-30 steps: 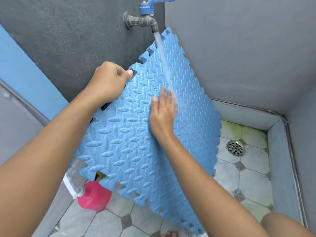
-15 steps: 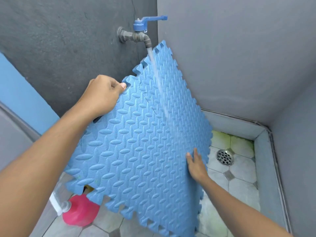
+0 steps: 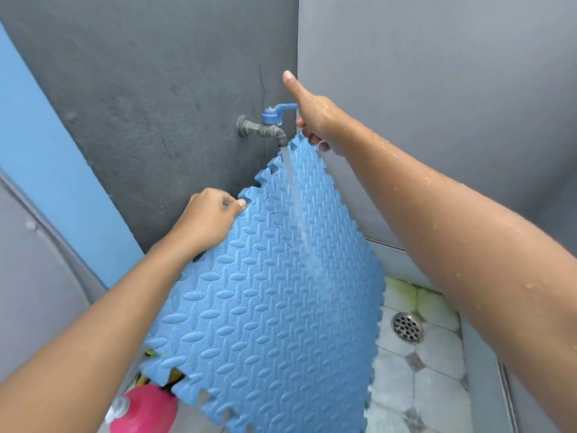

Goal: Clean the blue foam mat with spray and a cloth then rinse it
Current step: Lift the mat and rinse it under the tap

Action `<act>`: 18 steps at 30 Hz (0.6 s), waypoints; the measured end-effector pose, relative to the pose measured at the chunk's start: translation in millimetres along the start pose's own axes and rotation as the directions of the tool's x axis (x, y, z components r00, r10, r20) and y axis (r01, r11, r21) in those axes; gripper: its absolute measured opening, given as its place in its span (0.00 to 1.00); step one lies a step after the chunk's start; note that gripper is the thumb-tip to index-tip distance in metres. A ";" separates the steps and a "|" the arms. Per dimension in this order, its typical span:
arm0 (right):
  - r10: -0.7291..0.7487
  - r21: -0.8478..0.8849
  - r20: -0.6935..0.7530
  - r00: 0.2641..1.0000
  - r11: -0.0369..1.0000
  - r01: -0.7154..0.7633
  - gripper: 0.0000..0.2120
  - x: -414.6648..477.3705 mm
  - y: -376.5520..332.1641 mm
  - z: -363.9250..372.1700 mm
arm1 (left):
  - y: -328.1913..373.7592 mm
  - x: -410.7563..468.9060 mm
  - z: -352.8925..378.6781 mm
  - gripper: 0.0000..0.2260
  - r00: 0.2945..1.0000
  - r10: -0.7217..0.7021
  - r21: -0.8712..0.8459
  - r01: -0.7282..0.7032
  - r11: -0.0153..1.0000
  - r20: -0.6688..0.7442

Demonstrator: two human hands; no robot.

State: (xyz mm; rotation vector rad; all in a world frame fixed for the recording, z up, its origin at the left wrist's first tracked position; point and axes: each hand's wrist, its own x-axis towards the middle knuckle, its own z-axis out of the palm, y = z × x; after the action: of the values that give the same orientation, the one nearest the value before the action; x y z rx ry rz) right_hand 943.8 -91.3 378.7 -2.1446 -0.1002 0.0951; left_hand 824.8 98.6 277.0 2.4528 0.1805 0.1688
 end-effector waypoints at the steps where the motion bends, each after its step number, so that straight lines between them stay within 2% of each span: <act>1: 0.013 -0.012 0.014 1.000 1.000 -0.013 0.32 3.3 -2.7 2.8 | -0.1 0.2 -0.1 0.15 1.000 0.002 0.000 -0.002 1.000 0.003; 7: 0.050 -0.121 0.051 0.997 0.992 -0.043 0.18 17.7 -7.5 11.4 | -2.8 -1.7 0.5 0.15 1.000 0.021 0.018 -0.021 1.000 0.008; 18: 0.127 -0.295 0.079 0.989 0.950 -0.099 0.20 31.2 -19.9 14.4 | -1.4 -2.2 1.1 0.15 1.000 0.016 0.026 -0.017 1.000 0.025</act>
State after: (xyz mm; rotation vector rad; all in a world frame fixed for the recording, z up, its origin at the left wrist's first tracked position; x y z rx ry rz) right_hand 972.6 -65.1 386.7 -2.4400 -0.0497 0.2672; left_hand 822.7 98.7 275.0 2.4819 0.1529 0.1439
